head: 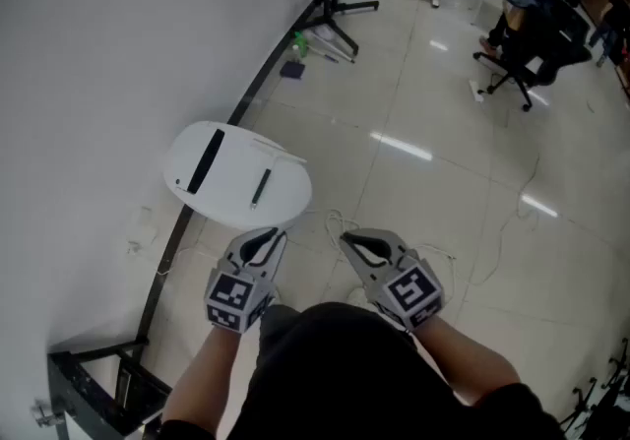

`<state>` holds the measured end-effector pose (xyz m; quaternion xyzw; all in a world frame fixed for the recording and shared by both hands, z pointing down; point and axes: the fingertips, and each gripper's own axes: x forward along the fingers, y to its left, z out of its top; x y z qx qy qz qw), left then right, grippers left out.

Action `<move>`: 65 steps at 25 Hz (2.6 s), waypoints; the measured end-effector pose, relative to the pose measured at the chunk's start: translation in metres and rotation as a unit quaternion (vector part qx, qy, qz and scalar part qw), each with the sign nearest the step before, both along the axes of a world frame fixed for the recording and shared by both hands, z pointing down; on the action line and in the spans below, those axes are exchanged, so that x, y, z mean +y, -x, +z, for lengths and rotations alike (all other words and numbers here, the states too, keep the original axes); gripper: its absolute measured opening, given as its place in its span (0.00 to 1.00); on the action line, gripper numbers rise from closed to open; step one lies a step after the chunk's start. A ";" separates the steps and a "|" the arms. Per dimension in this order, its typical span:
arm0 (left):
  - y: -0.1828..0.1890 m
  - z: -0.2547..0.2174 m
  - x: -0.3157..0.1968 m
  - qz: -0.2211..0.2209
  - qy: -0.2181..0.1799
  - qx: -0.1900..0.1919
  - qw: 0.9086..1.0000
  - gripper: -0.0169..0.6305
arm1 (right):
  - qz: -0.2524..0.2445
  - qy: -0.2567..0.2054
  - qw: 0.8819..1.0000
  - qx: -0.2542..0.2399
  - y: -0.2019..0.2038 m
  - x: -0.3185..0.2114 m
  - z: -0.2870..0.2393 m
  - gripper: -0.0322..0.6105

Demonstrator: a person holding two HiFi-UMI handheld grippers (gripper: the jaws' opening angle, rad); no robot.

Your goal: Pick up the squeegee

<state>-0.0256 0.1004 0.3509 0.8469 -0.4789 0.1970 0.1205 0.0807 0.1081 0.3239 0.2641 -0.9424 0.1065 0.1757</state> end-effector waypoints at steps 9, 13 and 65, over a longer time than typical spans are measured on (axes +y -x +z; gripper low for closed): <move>0.023 0.045 -0.070 -0.062 0.016 -0.043 0.997 0.16 | -0.020 0.049 0.998 0.026 -0.014 -0.015 0.042 0.09; 0.041 0.085 -0.105 -0.053 0.032 -0.054 0.997 0.18 | -0.018 0.067 0.997 0.038 0.000 -0.030 0.067 0.09; 0.157 0.465 -0.309 -0.063 0.234 -0.136 0.961 0.24 | 0.102 0.266 0.957 0.064 0.102 -0.143 0.257 0.09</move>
